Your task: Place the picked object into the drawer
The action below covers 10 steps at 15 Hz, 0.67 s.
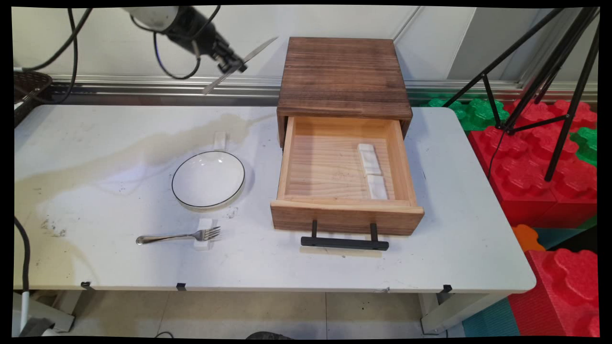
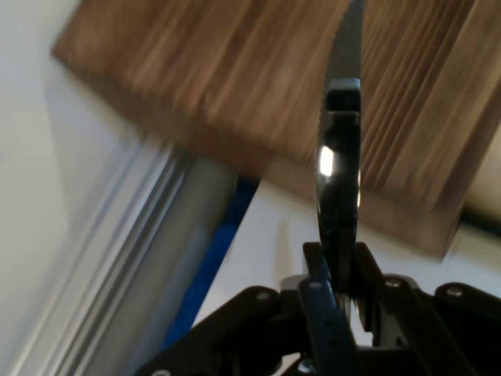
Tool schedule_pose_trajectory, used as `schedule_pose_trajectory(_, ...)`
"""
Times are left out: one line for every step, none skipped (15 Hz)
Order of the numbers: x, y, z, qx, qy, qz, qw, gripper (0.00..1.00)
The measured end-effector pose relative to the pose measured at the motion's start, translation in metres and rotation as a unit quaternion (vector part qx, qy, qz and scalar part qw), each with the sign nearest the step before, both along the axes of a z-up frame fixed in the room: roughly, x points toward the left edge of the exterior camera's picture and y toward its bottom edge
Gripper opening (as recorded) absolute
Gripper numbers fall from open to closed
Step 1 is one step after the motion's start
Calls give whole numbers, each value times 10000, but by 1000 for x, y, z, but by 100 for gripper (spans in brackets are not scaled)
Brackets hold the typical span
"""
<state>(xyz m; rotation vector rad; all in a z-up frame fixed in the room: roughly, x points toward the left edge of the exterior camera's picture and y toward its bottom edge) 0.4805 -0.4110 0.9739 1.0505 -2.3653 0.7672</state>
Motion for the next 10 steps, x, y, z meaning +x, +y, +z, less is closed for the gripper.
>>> schedule_pose_trajectory(-7, 0, 5, -66, 29, -67, 10000, 0)
schedule_pose_trajectory(-17, 1, 12, -158, 66, -170, 9997, 0)
schedule_pose_trajectory(-23, 1, 16, -207, 91, -243, 9994, 0)
schedule_pose_trajectory(-35, 2, 23, -281, 127, -375, 9988, 0)
schedule_pose_trajectory(-47, 3, 29, -340, 164, -519, 9979, 0)
schedule_pose_trajectory(-57, 4, 33, -377, 193, -650, 9970, 0)
schedule_pose_trajectory(-68, 5, 37, -406, 223, -775, 9959, 0)
schedule_pose_trajectory(-81, 5, 41, -423, 260, -927, 9945, 0)
schedule_pose_trajectory(-95, 5, 44, -437, 296, -1099, 9925, 0)
schedule_pose_trajectory(-104, 5, 46, -443, 315, -1198, 9913, 0)
